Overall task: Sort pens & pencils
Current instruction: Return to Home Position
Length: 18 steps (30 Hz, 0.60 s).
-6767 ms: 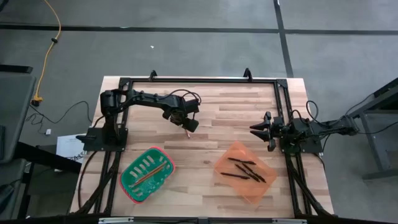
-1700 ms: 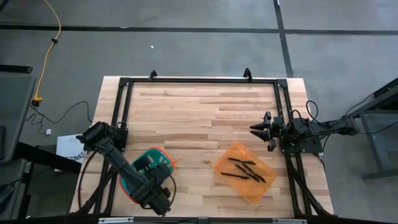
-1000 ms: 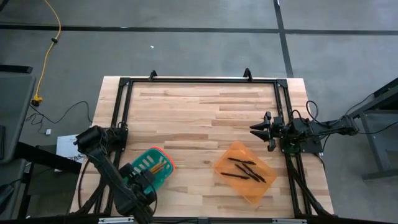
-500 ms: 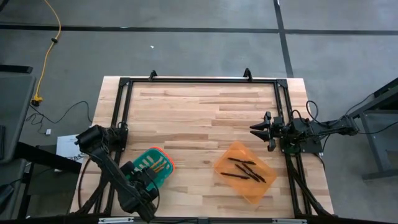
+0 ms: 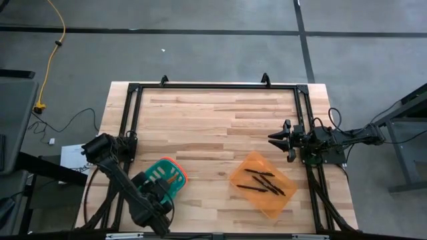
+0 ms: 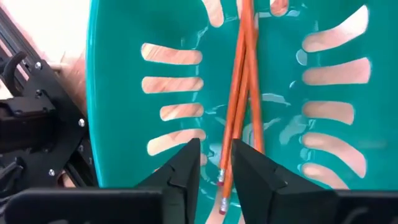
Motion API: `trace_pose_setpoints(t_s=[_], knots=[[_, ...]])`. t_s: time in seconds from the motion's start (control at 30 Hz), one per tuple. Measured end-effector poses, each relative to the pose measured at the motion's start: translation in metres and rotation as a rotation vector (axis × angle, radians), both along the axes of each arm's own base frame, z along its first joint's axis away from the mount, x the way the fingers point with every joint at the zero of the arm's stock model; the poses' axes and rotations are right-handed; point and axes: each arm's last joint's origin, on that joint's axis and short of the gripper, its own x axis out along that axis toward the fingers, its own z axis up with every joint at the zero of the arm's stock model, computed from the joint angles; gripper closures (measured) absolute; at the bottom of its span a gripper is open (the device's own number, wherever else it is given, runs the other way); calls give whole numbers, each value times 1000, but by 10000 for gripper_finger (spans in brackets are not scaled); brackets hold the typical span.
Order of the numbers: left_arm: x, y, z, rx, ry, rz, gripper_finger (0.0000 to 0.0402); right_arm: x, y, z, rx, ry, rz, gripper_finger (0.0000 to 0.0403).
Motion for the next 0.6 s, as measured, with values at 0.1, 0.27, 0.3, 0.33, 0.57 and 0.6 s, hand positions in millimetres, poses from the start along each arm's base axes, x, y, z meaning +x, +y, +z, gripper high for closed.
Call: trace_pose_setpoints(t_s=[0.1,0.27,0.3,0.33,0.57,0.6], knots=[[0,3,1,18,22,1,321,0,0,0,0,0,0,306],[11,8,12,-6,17,-69,328,0,0,0,0,0,0,306],[15,10,17,-9,-5,-83,330,0,0,0,0,0,0,306],[19,12,24,-4,-35,-98,332,0,0,0,0,0,0,306],[40,35,73,155,-265,-291,356,0,0,0,0,0,0,306],[41,40,80,194,-297,-314,361,0,0,0,0,0,0,306]])
